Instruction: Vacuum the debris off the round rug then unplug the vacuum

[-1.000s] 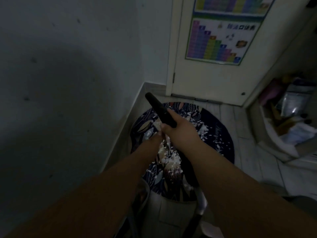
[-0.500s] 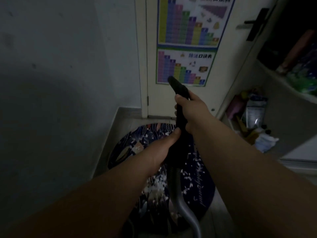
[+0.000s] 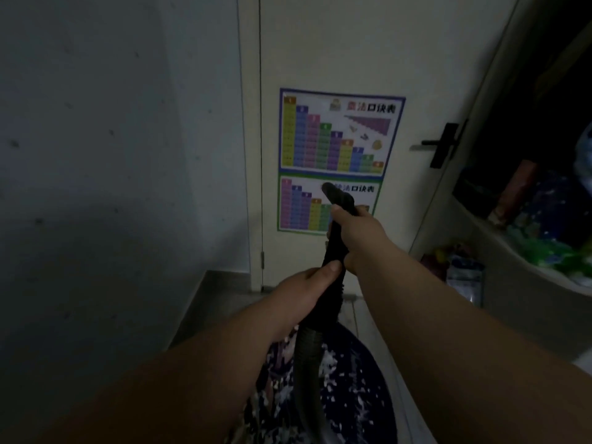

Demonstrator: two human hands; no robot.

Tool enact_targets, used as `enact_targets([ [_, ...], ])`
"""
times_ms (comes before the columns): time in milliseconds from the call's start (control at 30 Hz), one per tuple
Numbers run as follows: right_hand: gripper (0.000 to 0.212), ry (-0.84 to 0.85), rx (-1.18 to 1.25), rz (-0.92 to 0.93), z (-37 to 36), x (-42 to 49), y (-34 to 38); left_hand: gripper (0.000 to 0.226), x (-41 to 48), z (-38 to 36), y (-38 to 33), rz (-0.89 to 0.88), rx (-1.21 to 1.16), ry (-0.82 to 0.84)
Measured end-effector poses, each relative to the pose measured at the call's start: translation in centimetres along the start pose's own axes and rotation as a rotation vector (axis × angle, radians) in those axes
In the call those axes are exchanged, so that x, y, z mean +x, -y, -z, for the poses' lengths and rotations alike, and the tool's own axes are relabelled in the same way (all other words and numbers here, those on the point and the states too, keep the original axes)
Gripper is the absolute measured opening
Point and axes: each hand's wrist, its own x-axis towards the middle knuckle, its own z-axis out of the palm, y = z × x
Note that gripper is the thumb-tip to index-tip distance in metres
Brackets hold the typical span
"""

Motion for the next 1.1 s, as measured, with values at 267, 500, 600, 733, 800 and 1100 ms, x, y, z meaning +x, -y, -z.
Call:
enact_targets([
  [267,0.049,0.243,-0.064,-0.073,5.3,14.2,0.7,0.054,12.4,-6.1,-2.5,0.076,-0.120,-0.165],
  [500,0.063,0.376,-0.173,-0.306,8.1,24.1,-2.1,0.108,20.1,-12.0,-3.0,0.324,-0.263,-0.419],
  [600,0.057,0.437,-0.166,-0.316,8.4,25.4,-3.0,0.093,20.7,-13.1,-3.1,0.354,-0.337,-0.491],
  [733,0.056,0.514,-0.180,-0.267,9.2,25.0,-3.6,0.058,20.9,-14.1,-2.5,0.320,-0.428,-0.535],
  [800,0.054,0.535,-0.199,-0.264,10.3,24.2,-3.6,0.056,20.7,-14.8,-2.3,0.312,-0.444,-0.541],
  [1100,0.031,0.644,-0.200,-0.293,13.6,20.5,-4.3,0.080,19.2,-16.7,0.5,0.302,-0.551,-0.527],
])
